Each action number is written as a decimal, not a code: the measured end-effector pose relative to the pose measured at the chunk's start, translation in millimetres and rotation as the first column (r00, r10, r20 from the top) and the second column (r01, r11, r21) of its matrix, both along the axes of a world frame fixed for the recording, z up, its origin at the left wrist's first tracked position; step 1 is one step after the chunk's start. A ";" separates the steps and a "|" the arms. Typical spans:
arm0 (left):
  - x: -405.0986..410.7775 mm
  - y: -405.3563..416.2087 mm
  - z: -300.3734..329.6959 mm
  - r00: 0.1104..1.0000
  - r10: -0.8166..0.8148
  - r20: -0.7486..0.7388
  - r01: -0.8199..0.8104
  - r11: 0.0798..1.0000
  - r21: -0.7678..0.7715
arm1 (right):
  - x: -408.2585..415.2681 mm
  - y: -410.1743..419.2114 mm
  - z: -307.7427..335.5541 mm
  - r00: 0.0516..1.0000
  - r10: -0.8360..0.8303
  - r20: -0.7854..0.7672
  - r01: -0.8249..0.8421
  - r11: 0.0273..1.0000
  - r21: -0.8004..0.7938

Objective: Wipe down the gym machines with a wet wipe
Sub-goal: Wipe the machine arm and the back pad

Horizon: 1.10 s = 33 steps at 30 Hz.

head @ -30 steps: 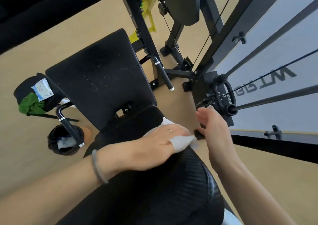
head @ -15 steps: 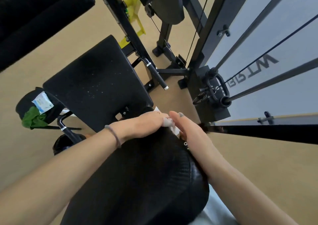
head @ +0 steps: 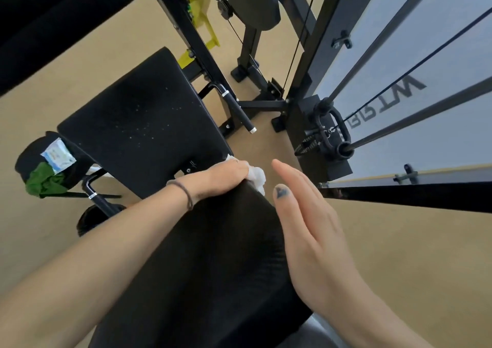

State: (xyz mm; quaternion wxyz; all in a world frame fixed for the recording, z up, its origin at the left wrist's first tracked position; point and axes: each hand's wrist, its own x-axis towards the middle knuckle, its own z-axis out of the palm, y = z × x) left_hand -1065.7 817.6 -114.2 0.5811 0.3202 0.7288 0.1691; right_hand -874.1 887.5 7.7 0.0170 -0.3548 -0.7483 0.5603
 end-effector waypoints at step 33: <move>32.0 -15.9 38.3 0.979 0.087 0.186 -0.117 0.981 0.157 | -12.2 5.8 15.5 0.973 0.204 0.105 -0.201 0.979 -0.036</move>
